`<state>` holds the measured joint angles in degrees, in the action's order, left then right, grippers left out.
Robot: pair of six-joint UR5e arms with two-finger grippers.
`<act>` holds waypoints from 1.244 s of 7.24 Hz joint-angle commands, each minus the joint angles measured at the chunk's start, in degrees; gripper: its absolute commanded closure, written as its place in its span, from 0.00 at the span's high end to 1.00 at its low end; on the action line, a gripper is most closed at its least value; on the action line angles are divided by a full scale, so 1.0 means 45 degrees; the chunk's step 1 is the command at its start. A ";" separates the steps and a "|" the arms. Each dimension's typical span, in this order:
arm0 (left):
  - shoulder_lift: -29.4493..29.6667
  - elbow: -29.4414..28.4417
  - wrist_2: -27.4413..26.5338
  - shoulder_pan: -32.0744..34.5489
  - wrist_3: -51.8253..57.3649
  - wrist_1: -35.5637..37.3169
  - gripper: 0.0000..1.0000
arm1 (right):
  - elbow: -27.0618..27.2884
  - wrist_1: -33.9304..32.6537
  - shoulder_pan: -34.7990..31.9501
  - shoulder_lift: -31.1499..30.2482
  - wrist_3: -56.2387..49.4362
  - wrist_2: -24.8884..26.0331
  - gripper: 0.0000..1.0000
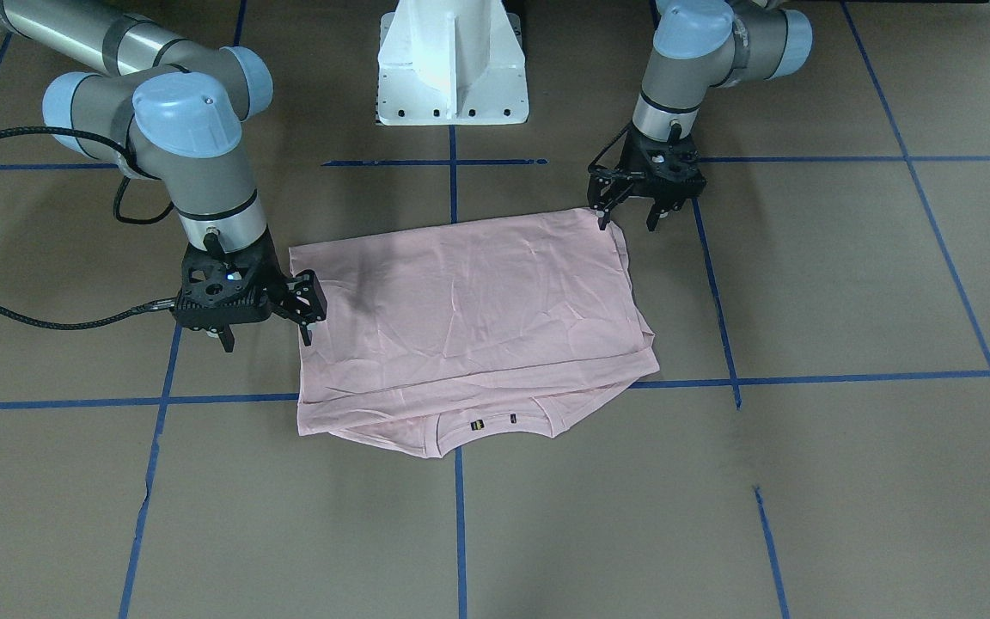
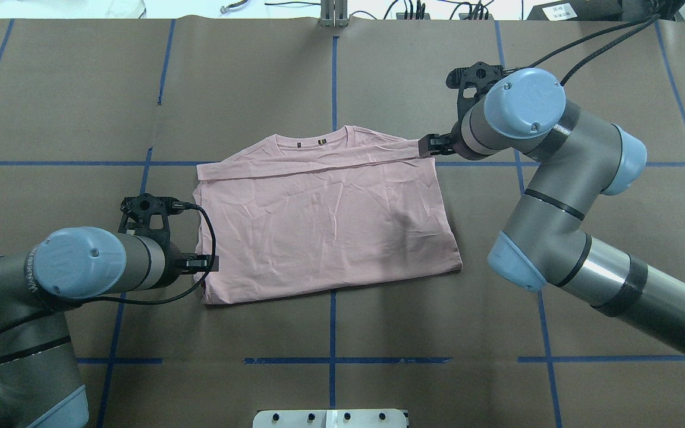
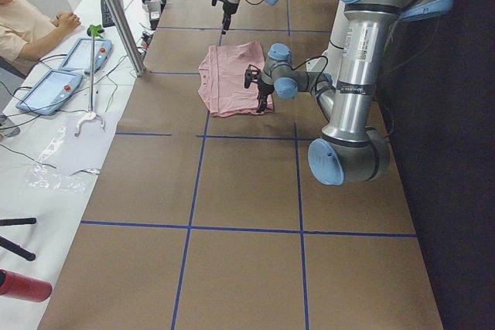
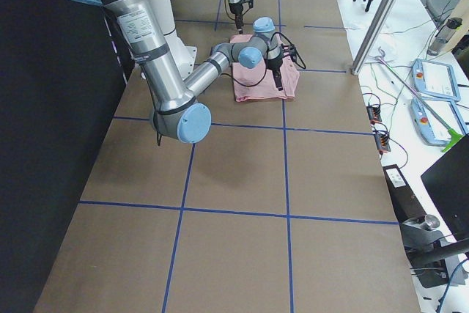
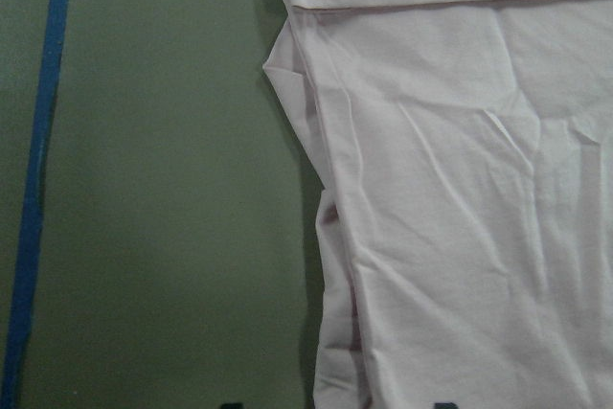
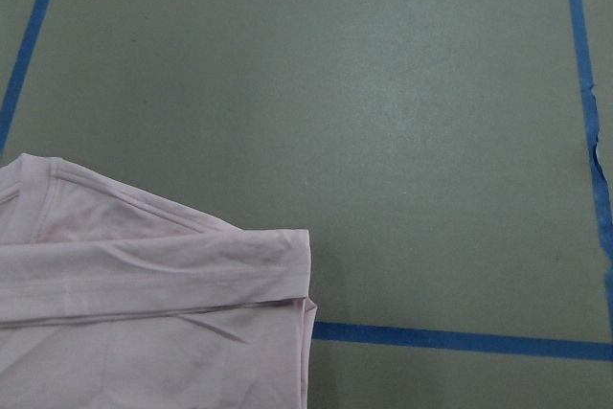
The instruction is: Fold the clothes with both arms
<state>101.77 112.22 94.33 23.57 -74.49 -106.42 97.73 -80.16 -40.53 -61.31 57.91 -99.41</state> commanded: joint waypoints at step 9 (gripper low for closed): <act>0.0294 -0.0504 -0.0044 -0.1018 -0.0654 -0.0003 0.60 | -0.0020 0.0000 0.0101 -0.0028 0.0022 0.0020 1.00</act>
<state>103.03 110.23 94.13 19.05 -77.43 -106.43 97.66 -80.12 -40.11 -61.42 58.01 -99.32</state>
